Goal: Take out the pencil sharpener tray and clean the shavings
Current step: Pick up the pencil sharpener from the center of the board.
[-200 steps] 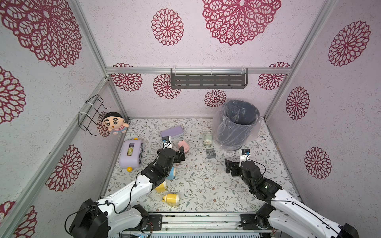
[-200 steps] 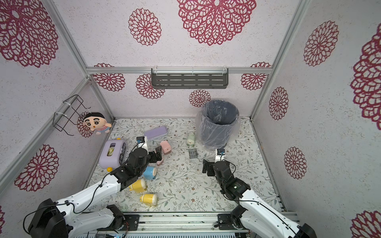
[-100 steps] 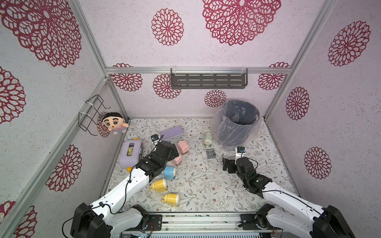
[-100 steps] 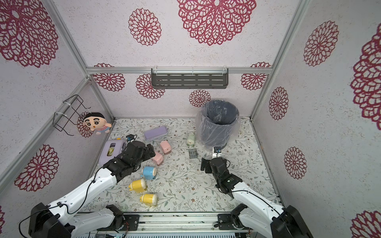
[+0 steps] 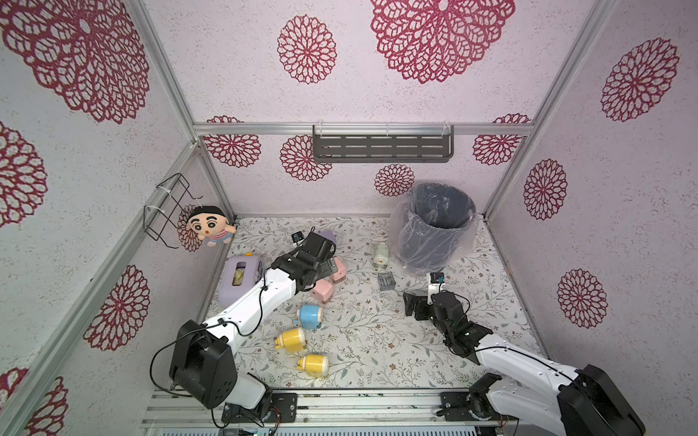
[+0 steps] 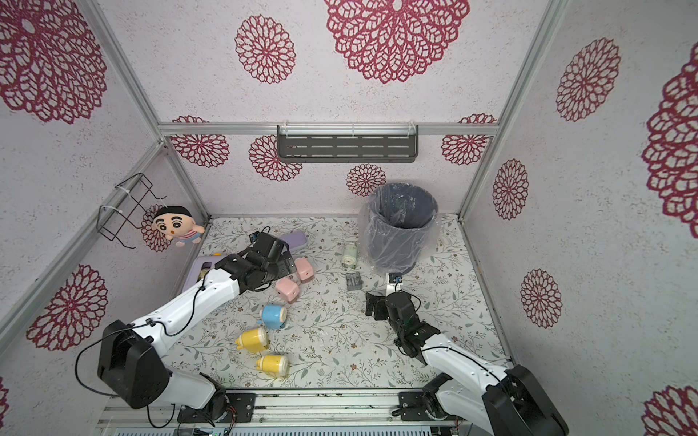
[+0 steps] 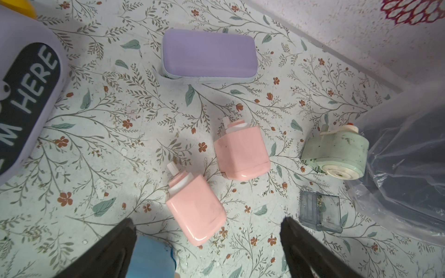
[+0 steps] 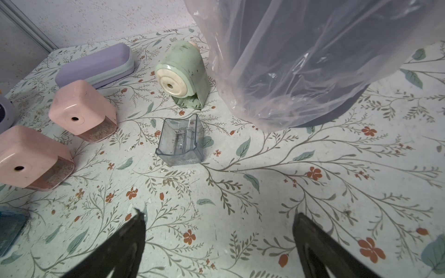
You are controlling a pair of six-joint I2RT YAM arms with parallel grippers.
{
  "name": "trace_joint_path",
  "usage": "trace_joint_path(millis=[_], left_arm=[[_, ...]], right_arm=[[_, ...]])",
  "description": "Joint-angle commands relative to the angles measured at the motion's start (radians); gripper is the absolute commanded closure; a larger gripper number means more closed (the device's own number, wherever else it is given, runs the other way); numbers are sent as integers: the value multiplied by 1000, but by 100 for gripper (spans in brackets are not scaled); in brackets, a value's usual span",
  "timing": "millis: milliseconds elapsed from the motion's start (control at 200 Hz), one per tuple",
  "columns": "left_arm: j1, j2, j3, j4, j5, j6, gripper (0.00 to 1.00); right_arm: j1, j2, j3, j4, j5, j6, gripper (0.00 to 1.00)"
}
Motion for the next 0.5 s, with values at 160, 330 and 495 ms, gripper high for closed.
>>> trace_joint_path(millis=[160,330,495], left_arm=[[10,168,222,-242,-10,-111,3],[13,289,336,-291,61,-141,1],[20,432,534,-420,38,-163,1]], right_arm=[[-6,-63,-14,58,21,-6,1],[-6,-74,-16,58,10,-3,1],[-6,-74,-17,65,1,1,1]])
